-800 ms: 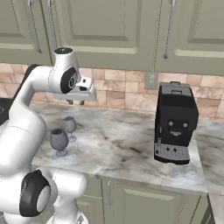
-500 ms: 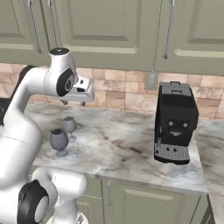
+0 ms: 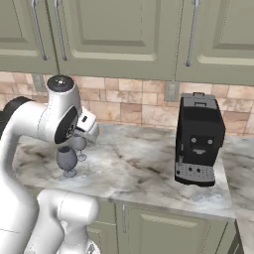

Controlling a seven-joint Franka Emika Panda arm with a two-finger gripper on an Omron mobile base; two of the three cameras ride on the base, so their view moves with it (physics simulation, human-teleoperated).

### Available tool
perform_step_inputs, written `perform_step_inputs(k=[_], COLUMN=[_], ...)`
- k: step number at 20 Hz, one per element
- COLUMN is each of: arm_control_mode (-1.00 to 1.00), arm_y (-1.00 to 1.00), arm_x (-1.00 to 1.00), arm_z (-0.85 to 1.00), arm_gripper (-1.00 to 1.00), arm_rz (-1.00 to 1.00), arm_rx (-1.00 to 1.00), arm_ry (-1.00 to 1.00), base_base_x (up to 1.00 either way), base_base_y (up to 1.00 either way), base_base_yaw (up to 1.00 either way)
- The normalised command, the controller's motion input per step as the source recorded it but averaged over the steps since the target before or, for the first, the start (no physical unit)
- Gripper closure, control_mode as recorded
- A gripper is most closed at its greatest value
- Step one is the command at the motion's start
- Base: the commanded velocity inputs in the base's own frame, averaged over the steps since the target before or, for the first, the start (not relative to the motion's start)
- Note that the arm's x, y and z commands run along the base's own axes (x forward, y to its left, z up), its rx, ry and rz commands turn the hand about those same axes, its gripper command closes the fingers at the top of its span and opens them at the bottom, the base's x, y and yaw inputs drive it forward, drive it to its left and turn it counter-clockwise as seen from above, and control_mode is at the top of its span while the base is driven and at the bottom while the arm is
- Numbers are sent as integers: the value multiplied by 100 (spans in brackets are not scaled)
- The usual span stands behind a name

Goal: Retrieve the wine glasses from the counter and place one next to each plate.

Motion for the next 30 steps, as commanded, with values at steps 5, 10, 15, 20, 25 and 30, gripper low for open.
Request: perform_step_inputs(k=[5, 10, 15, 20, 25, 30], arm_control_mode=[-100, -100, -100, -100, -100, -100], arm_y=[12, 19, 12, 12, 4, 0], arm_x=[-52, -20, -1, 10, 14, 13], arm_z=[0, 0, 0, 0, 0, -1], arm_gripper=[-100, -100, -100, -100, -100, -100], arm_rz=[-38, -21, -7, 0, 0, 0], arm_rx=[27, 36, 38, 29, 15, 11], arm_ry=[0, 11, 17, 26, 25, 27], base_base_x=[0, 0, 0, 0, 0, 0], base_base_y=[0, 0, 0, 0, 0, 0], base_base_yaw=[0, 0, 0, 0, 0, 0])
